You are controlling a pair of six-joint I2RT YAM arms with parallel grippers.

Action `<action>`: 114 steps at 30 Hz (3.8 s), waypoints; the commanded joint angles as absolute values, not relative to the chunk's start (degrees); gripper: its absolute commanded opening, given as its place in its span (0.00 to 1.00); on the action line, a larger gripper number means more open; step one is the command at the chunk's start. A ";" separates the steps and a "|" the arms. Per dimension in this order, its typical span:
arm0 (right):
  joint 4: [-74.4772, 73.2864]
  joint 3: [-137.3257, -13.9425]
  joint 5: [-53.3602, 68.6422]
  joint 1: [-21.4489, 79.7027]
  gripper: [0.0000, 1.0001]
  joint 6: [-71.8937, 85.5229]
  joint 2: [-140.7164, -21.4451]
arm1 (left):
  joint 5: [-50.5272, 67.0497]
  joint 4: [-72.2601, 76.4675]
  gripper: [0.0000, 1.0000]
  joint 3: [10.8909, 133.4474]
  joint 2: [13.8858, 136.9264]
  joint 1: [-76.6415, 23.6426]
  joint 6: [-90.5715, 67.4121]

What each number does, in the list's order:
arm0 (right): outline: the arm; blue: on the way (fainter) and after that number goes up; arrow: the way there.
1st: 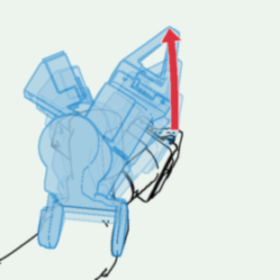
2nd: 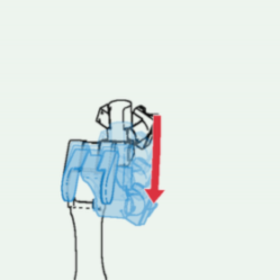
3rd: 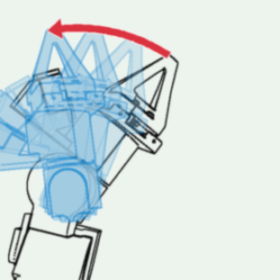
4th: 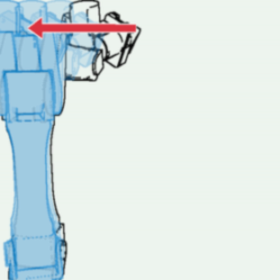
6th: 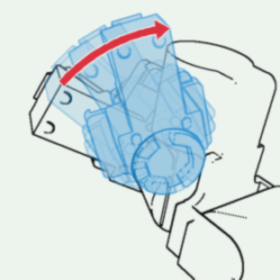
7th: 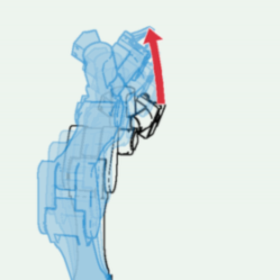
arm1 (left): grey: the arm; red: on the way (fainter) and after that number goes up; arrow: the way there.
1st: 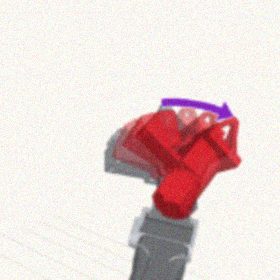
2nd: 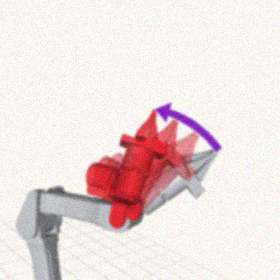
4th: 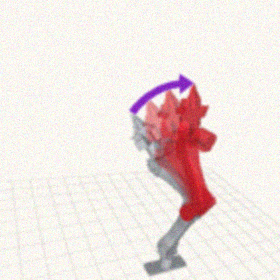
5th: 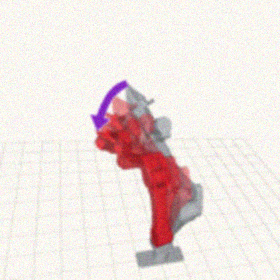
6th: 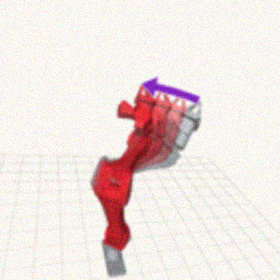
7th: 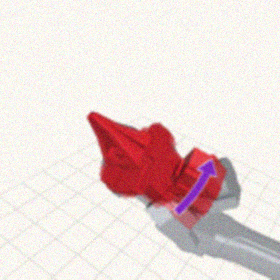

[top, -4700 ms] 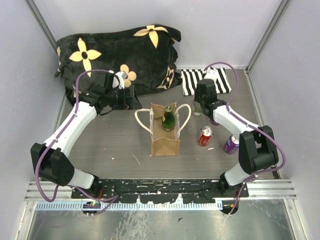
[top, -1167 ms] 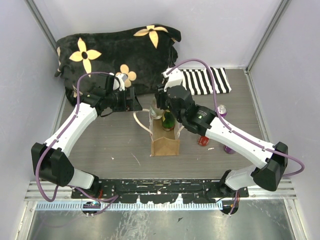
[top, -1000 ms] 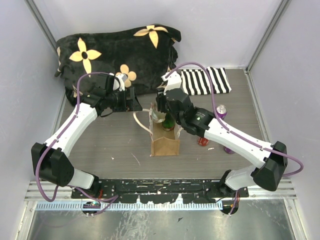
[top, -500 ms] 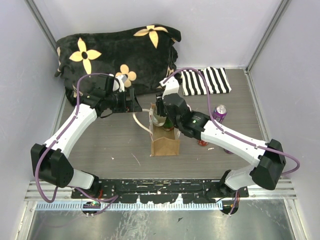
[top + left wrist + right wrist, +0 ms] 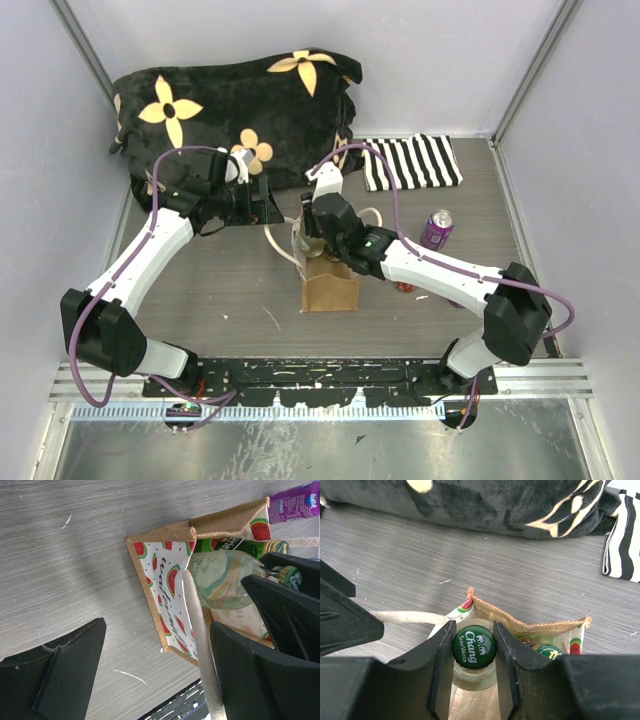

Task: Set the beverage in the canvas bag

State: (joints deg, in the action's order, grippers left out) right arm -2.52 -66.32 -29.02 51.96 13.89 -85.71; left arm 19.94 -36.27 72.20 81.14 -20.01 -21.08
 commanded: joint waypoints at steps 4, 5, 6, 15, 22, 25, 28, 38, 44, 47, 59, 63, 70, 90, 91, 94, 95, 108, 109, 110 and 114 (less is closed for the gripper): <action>9.27 -66.21 -30.58 50.23 0.01 13.82 -85.88 | 20.41 -35.45 0.92 71.96 79.90 -19.91 -20.59; 9.38 -66.04 -30.40 49.94 0.01 13.80 -86.21 | 20.38 -35.42 0.92 71.98 80.03 -19.87 -20.57; 9.41 -65.97 -30.16 49.69 0.01 13.80 -86.56 | 20.39 -35.43 0.92 71.94 80.06 -19.86 -20.58; 9.13 -65.54 -27.87 48.37 0.01 12.97 -90.02 | 20.07 -35.36 0.92 71.93 80.14 -19.81 -20.39; 7.42 -67.43 -25.82 48.34 0.01 11.89 -93.56 | 20.01 -35.42 0.92 71.59 80.08 -19.52 -20.21; 7.00 -67.48 -25.12 48.34 0.01 11.87 -94.22 | 20.00 -35.34 0.92 71.61 80.15 -19.43 -20.22; 6.51 -67.15 -24.56 48.39 0.01 11.95 -94.32 | 19.98 -35.35 0.92 71.63 80.23 -19.42 -20.15; 4.98 -63.76 -20.85 48.44 0.01 11.89 -90.34 | 20.13 -35.11 0.92 71.91 80.94 -19.34 -20.29; 5.23 -60.24 -19.26 48.43 0.23 12.05 -86.90 | 20.44 -34.98 0.92 71.92 81.21 -19.34 -20.48; 4.91 -59.45 -19.17 48.38 0.30 11.98 -85.89 | 20.42 -35.00 0.92 71.87 81.18 -19.34 -20.48; 4.12 -61.25 -18.62 48.43 0.49 11.54 -86.43 | 20.61 -35.16 0.92 71.78 80.83 -19.34 -20.41; 4.26 -62.30 -18.50 48.47 0.53 11.39 -86.53 | 20.57 -35.00 0.92 71.67 80.93 -19.38 -20.48; 4.48 -63.72 -19.09 48.39 0.55 10.90 -87.09 | 20.70 -35.01 0.92 71.88 81.06 -19.34 -20.48; -5.36 -84.37 -25.48 41.71 0.58 11.01 -91.55 | 27.99 -34.51 0.93 74.57 81.41 -19.43 -19.68; -8.27 -86.64 -25.27 40.13 0.58 12.14 -92.31 | 28.91 -34.41 0.93 74.81 81.32 -19.45 -19.44; -16.87 -91.28 -23.36 34.55 0.60 15.26 -93.68 | 32.66 -33.84 0.93 74.82 80.77 -19.51 -19.36; -19.40 -92.06 -22.79 32.59 0.60 15.96 -93.84 | 33.98 -33.54 0.93 74.71 80.65 -19.60 -19.35; -46.04 -89.78 -16.42 11.81 0.66 17.40 -93.77 | 35.69 -32.43 0.92 73.15 80.93 -20.22 -19.77; -46.91 -89.39 -16.16 10.86 0.66 17.11 -93.84 | 35.73 -32.43 0.92 73.24 81.13 -20.26 -19.84; -47.60 -89.12 -15.92 10.03 0.67 16.79 -93.93 | 35.71 -32.48 0.92 73.29 81.31 -20.22 -19.86; -50.23 -88.61 -14.86 7.29 0.69 15.73 -94.57 | 35.68 -32.43 0.92 73.52 81.60 -20.21 -19.95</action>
